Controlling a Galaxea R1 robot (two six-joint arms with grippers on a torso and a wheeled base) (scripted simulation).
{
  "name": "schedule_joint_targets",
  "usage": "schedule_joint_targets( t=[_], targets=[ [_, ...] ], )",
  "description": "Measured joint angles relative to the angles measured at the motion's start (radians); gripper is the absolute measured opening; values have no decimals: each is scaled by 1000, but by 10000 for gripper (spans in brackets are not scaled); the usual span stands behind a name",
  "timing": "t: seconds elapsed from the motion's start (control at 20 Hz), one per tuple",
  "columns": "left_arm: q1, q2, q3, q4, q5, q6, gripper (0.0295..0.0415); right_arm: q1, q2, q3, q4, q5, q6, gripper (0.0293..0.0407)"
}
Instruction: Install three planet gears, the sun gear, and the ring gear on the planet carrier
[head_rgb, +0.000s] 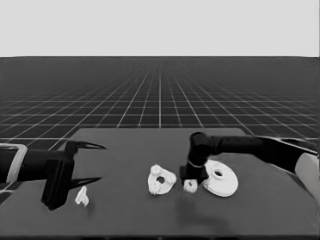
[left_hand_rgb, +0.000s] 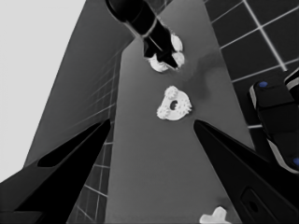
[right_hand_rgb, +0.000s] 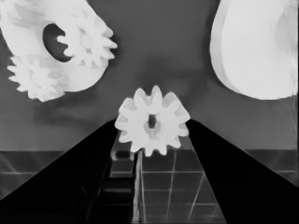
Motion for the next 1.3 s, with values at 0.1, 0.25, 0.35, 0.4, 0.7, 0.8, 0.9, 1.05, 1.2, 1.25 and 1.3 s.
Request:
schedule_joint_targets(
  t=[0.1,0.25,0.35,0.4,0.7,0.8,0.9,1.05,1.2,1.25,1.3],
  targets=[
    [0,0,0,0,0,0,385,21,-1,3,21,0,3,310],
    [0,0,0,0,0,0,385,29,-1,4,29,0,4,310],
    [0,0,0,0,0,0,385,45,154,-186,47,0,-10,310],
    [0,0,0,0,0,0,385,53,273,-327,55,7,-46,310],
    [0,0,0,0,0,0,385,59,434,-580,65,21,-145,310],
    [0,0,0,0,0,0,385,59,439,-589,65,22,-149,310],
    [0,0,0,0,0,0,385,-21,450,-631,-12,44,-175,310],
    [0,0,0,0,0,0,385,-56,458,-658,-43,56,-191,310],
    [0,0,0,0,0,0,385,-62,459,-664,-49,59,-194,310],
    [0,0,0,0,0,0,385,-62,459,-664,-50,60,-194,310],
    [0,0,0,0,0,0,385,-62,459,-664,-51,60,-195,310]
  ],
)
